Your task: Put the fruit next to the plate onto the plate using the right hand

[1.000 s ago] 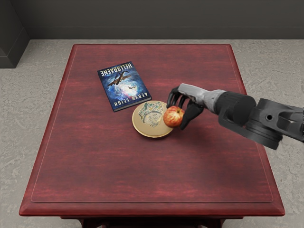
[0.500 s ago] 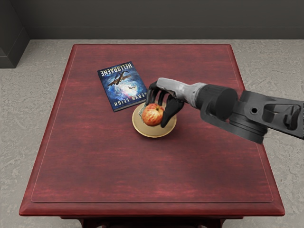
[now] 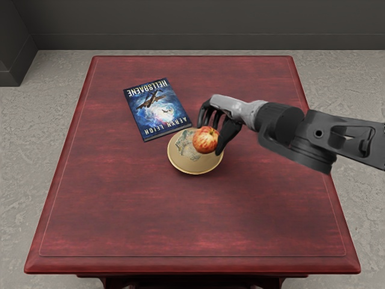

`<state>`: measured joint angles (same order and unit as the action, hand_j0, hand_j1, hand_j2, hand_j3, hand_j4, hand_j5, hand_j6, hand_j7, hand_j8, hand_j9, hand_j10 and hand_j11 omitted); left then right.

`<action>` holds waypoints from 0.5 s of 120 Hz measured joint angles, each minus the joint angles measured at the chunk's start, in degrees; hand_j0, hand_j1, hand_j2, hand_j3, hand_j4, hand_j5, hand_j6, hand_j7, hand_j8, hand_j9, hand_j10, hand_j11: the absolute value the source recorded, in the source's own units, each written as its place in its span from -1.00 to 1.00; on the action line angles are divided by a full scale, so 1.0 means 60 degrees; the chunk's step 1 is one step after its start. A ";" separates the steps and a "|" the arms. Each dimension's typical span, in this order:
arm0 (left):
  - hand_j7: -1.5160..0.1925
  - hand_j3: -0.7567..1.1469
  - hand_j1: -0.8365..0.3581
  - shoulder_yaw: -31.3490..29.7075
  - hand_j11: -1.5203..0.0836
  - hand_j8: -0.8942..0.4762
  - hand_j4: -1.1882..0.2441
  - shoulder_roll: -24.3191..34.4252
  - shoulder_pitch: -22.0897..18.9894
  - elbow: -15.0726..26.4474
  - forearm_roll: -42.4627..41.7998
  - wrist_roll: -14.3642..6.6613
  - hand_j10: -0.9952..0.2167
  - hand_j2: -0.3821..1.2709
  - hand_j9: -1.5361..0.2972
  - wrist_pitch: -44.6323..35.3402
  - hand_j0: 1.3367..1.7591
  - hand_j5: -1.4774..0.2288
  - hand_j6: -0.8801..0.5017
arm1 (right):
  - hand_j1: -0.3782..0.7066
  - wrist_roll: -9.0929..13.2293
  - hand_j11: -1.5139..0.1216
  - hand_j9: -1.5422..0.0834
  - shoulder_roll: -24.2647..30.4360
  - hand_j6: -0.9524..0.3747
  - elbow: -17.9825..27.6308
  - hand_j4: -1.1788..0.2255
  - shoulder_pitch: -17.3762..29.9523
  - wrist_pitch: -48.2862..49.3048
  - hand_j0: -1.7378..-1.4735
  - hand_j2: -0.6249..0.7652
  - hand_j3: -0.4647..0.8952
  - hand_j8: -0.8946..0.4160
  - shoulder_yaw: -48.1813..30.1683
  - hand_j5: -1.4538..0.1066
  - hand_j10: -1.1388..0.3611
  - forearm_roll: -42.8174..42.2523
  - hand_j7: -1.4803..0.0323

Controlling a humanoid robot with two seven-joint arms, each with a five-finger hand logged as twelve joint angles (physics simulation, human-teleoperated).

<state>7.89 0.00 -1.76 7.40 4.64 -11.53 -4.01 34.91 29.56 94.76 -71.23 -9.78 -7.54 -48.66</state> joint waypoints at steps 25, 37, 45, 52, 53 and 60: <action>0.77 -0.21 0.98 -0.0019 0.90 0.30 0.66 0.0000 0.0015 0.0000 0.0000 0.0001 0.64 -0.54 0.68 0.0002 0.52 0.73 0.27 | 0.15 0.0000 -0.63 -0.58 -0.0005 -0.21 -0.0298 -0.11 0.0109 -0.0014 -0.37 0.51 -0.32 -0.43 0.0121 -0.67 -0.60 -0.0097 -0.54; 0.77 -0.21 0.98 -0.0022 0.90 0.30 0.66 0.0000 0.0015 -0.0001 0.0000 0.0000 0.64 -0.54 0.68 0.0003 0.52 0.73 0.27 | 0.15 0.0000 -0.62 -0.57 -0.0004 -0.23 -0.0329 -0.12 0.0173 -0.0056 -0.37 0.52 -0.32 -0.45 0.0133 -0.66 -0.61 -0.0211 -0.54; 0.77 -0.21 0.98 -0.0023 0.90 0.30 0.66 0.0000 0.0015 -0.0002 -0.0002 0.0000 0.64 -0.54 0.68 0.0003 0.52 0.73 0.27 | 0.15 0.0000 -0.61 -0.56 0.0001 -0.23 -0.0355 -0.13 0.0205 -0.0075 -0.36 0.53 -0.32 -0.45 0.0138 -0.65 -0.61 -0.0265 -0.54; 0.77 -0.21 0.98 -0.0024 0.90 0.30 0.66 0.0000 0.0015 -0.0002 -0.0001 0.0002 0.64 -0.54 0.68 0.0004 0.52 0.73 0.27 | 0.15 0.0001 -0.61 -0.56 -0.0001 -0.23 -0.0389 -0.13 0.0224 -0.0089 -0.36 0.54 -0.32 -0.45 0.0139 -0.65 -0.61 -0.0299 -0.54; 0.77 -0.21 0.98 -0.0024 0.90 0.30 0.66 0.0000 0.0015 -0.0002 0.0000 0.0001 0.64 -0.54 0.68 0.0004 0.52 0.73 0.27 | 0.15 0.0001 -0.61 -0.56 -0.0001 -0.23 -0.0392 -0.13 0.0225 -0.0092 -0.36 0.54 -0.32 -0.45 0.0140 -0.65 -0.61 -0.0302 -0.54; 0.77 -0.21 0.98 -0.0024 0.90 0.30 0.66 0.0000 0.0015 -0.0002 0.0000 0.0002 0.64 -0.54 0.68 0.0001 0.52 0.73 0.27 | 0.12 0.0002 -0.53 -0.48 -0.0016 -0.21 -0.0431 -0.10 0.0230 -0.0118 -0.37 0.48 -0.32 -0.43 0.0134 -0.57 -0.55 -0.0325 -0.46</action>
<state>7.75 0.00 -1.67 7.39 4.64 -11.52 -4.00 34.92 29.47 92.17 -69.85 -10.49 -6.73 -50.61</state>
